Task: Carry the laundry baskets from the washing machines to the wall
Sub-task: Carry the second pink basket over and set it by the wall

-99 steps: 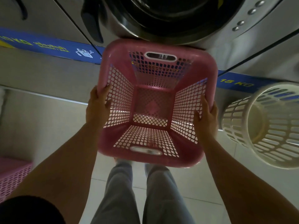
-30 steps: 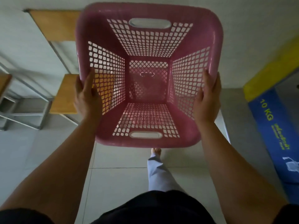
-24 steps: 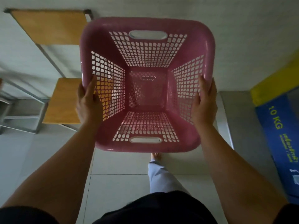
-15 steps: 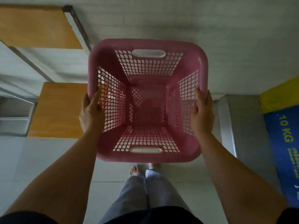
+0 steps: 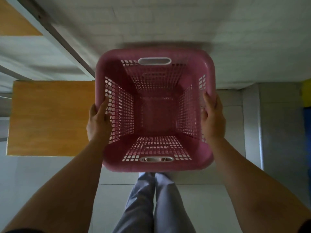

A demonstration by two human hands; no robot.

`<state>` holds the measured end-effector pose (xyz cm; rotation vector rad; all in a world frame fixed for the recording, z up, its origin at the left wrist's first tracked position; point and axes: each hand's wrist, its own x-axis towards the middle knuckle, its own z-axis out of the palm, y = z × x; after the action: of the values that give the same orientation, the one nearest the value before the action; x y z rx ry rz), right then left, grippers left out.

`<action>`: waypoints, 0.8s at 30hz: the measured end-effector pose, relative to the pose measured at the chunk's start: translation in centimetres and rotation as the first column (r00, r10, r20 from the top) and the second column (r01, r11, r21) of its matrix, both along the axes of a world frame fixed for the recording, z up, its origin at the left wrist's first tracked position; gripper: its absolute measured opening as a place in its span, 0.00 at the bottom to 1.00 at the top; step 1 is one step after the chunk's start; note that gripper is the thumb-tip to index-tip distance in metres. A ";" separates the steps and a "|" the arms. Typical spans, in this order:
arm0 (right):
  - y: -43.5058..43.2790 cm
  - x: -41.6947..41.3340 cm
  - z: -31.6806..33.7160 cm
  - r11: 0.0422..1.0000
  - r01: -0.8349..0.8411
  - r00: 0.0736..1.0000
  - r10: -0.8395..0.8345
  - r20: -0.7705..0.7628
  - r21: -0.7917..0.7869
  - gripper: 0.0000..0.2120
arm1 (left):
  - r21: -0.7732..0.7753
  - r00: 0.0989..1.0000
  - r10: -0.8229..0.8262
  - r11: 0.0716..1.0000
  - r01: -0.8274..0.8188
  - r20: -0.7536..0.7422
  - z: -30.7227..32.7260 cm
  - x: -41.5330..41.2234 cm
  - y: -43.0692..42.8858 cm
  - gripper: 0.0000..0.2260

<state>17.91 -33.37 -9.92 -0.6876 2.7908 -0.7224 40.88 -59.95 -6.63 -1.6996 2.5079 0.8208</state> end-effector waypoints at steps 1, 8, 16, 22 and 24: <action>-0.1 -0.2 -0.8 1.000 -0.011 1.000 0.011 -0.001 0.006 0.26 | 0.015 1.000 0.000 1.000 0.000 0.019 -0.7 -0.1 -0.1 0.26; -0.2 -0.6 -5.6 0.997 -0.057 0.998 0.055 0.039 0.051 0.29 | 0.051 0.994 -0.021 0.999 0.016 0.107 -4.5 -0.6 -0.6 0.27; 1.3 1.7 -7.1 0.940 -0.200 0.978 0.172 0.122 0.275 0.29 | 0.259 0.911 -0.320 0.932 0.254 0.258 -7.0 -0.9 0.6 0.31; 2.3 3.4 -2.8 0.928 -0.175 0.982 0.138 0.132 0.330 0.29 | 0.190 0.860 -0.397 0.916 0.353 0.320 -4.3 -1.3 4.3 0.30; 2.9 3.8 -0.9 0.932 -0.164 0.983 0.128 0.128 0.325 0.29 | 0.162 0.854 -0.416 0.909 0.384 0.311 -2.8 -1.4 5.4 0.30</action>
<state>21.69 -30.49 -10.81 -0.7535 2.6360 -0.2380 39.46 -54.60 -9.48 -1.1060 2.4036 0.5417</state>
